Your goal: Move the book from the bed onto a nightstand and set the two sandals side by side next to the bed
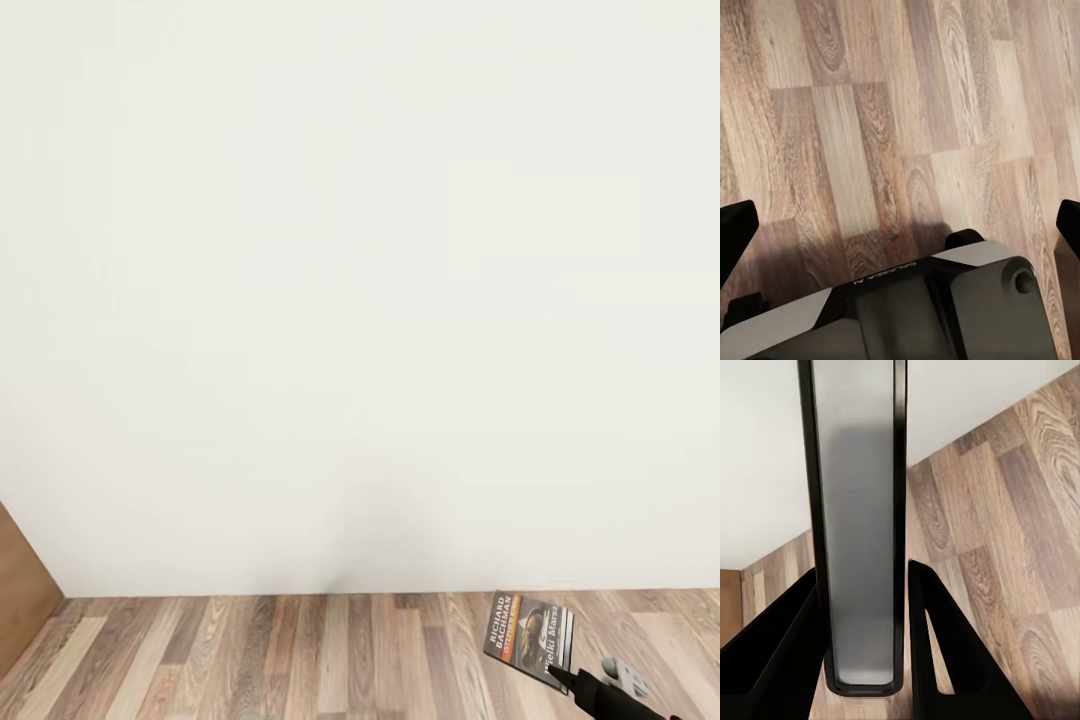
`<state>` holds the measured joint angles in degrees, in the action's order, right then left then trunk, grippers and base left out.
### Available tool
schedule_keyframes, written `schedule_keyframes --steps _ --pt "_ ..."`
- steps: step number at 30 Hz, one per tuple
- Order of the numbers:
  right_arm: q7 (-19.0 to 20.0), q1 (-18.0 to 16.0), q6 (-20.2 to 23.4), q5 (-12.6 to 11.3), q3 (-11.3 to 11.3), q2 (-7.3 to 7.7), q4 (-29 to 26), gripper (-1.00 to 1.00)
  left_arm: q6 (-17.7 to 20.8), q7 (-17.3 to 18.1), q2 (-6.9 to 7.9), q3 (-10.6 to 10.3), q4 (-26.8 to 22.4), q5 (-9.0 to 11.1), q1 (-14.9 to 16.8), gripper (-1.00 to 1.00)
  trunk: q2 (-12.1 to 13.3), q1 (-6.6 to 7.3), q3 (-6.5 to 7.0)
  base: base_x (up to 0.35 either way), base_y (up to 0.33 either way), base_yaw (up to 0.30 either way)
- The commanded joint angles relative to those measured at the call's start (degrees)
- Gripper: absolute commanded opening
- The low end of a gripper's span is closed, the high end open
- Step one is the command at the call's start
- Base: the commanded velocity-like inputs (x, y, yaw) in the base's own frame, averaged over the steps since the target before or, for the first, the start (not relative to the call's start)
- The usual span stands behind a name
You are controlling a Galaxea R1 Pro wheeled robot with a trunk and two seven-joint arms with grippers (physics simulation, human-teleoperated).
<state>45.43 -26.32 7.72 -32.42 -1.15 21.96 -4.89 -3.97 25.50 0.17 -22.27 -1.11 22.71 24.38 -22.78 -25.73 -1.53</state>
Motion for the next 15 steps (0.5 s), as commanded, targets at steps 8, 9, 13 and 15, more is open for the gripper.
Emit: schedule_keyframes --steps 8,9,13,15 --pt "0.27 -0.05 0.63 -0.46 -0.26 0.01 -0.03 -1.00 -0.25 0.17 0.01 -0.49 0.06 0.41 0.06 1.00 -0.13 -0.05 -0.13 0.049 0.000 -0.156" --pt "0.27 -0.06 0.63 -0.46 -0.26 0.01 -0.03 -1.00 -0.25 0.17 0.01 -0.49 0.06 0.41 0.06 1.00 -0.13 -0.05 -0.13 0.004 0.000 -0.263" --pt "0.27 -0.05 0.63 -0.46 -0.26 0.01 -0.03 -1.00 -0.25 0.17 0.01 -0.49 0.06 0.41 0.06 1.00 -0.13 -0.05 -0.13 0.002 0.000 -0.269" --pt "0.25 -0.06 0.63 -0.46 -0.26 0.01 -0.03 -1.00 -0.25 0.17 0.01 -0.49 0.06 0.41 0.06 1.00 -0.13 -0.05 -0.13 0.001 0.000 -0.271"
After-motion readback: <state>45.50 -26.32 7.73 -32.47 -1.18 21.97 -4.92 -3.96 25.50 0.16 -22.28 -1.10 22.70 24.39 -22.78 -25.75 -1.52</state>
